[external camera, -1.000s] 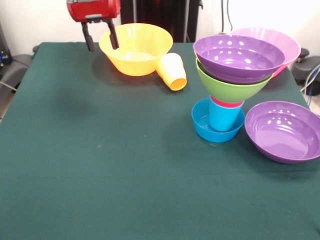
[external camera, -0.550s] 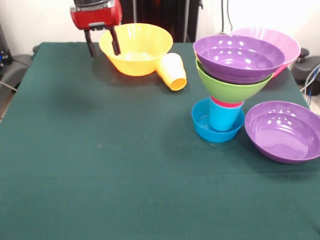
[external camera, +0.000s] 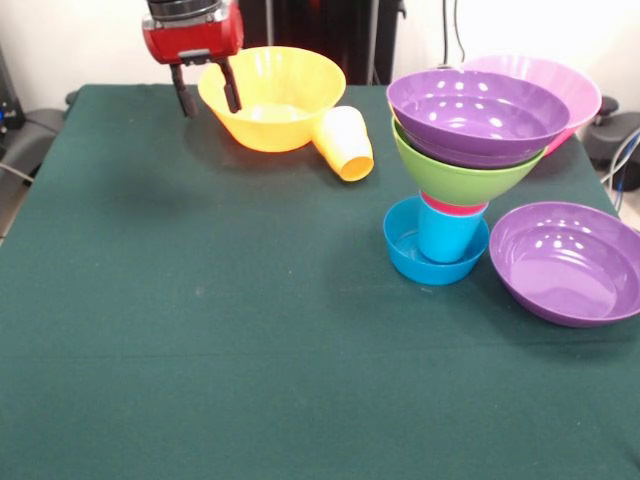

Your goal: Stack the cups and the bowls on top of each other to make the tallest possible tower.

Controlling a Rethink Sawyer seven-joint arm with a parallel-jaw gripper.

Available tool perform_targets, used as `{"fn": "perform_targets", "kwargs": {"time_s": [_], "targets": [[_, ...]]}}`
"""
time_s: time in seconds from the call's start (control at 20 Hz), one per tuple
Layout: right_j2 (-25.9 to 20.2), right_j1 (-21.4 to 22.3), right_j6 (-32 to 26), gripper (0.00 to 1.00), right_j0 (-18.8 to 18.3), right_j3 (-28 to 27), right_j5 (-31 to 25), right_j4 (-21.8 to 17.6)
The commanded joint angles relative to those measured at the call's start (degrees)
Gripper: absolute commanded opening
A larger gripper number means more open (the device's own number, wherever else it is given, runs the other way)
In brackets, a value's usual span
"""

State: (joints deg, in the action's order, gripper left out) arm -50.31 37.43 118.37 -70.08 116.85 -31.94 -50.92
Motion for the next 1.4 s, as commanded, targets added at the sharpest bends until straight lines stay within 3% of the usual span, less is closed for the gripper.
{"fn": "perform_targets", "kwargs": {"time_s": [0.05,0.7,1.4], "targets": [[2.7,-0.6,-9.3,1.00,0.5,2.9,-0.2,-3.9],[3.4,-1.5,-9.8,1.00,-0.5,4.8,-0.3,-5.2],[6.2,-3.9,-8.5,1.00,1.7,4.5,0.3,-8.6]]}}
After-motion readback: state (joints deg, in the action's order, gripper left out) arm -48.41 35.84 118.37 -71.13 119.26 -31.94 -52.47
